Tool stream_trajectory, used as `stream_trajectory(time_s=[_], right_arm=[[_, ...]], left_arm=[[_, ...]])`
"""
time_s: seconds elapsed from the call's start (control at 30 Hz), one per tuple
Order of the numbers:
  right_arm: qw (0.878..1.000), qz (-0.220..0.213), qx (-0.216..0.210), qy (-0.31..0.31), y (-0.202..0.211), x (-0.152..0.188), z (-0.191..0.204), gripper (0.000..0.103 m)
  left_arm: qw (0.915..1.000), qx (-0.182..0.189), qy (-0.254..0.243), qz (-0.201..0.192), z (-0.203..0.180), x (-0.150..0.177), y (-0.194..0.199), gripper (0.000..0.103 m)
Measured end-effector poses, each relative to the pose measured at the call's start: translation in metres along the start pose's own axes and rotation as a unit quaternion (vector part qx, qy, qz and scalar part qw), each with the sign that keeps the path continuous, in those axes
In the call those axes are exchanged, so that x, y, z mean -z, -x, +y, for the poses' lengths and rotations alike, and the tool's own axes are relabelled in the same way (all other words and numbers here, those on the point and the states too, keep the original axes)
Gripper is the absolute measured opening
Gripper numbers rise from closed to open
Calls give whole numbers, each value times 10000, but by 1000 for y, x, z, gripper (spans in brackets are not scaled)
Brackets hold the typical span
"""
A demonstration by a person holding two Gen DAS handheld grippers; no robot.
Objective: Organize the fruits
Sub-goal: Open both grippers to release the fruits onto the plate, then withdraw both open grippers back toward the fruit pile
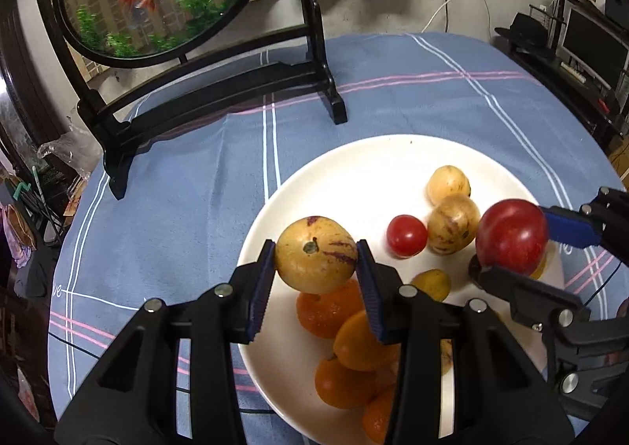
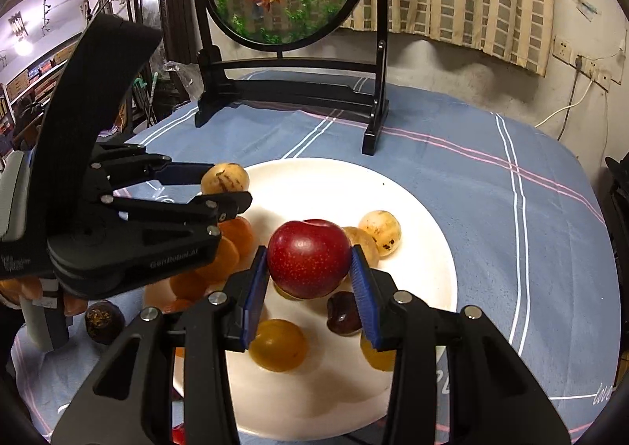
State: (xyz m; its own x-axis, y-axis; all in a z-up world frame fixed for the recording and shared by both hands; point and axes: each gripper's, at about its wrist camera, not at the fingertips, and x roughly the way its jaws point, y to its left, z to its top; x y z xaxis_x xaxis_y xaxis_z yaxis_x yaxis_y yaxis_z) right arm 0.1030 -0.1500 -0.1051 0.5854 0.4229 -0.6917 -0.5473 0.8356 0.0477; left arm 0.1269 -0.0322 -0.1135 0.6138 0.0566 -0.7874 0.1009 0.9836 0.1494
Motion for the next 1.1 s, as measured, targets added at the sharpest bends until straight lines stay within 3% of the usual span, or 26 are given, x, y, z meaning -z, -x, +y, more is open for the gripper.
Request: stream_trajectory(time_s=[0.07, 0.1, 0.17, 0.2, 0.33, 0.67, 0.93, 1.1], right_arm=[[9998, 157, -99, -9, -6, 0, -1, 43], [9998, 216, -56, -5, -8, 0, 0, 43], [9996, 285, 44, 27, -11, 0, 1, 43], [9996, 294, 39, 8, -11, 0, 1, 44], [9999, 29, 126, -45, 3, -2, -2, 61], [9984, -556, -130, -24, 90, 7, 19, 61], [9980, -565, -109, 245, 152, 66, 57, 62], [9981, -328, -16, 522, 162, 121, 76, 62]], left_arm=[[10000, -42, -40, 55, -3, 1, -4, 46], [9999, -96, -59, 51, -4, 1, -5, 62], [9996, -208, -122, -123, -6, 1, -1, 71], [9995, -230, -160, -153, -8, 1, 0, 71], [9993, -278, -102, -219, -4, 0, 9, 71], [9971, -407, -194, -620, -1, 23, 69, 71], [9949, -106, -311, -950, 0, 84, 142, 72], [9962, 236, -217, -809, 8, 140, 163, 77]])
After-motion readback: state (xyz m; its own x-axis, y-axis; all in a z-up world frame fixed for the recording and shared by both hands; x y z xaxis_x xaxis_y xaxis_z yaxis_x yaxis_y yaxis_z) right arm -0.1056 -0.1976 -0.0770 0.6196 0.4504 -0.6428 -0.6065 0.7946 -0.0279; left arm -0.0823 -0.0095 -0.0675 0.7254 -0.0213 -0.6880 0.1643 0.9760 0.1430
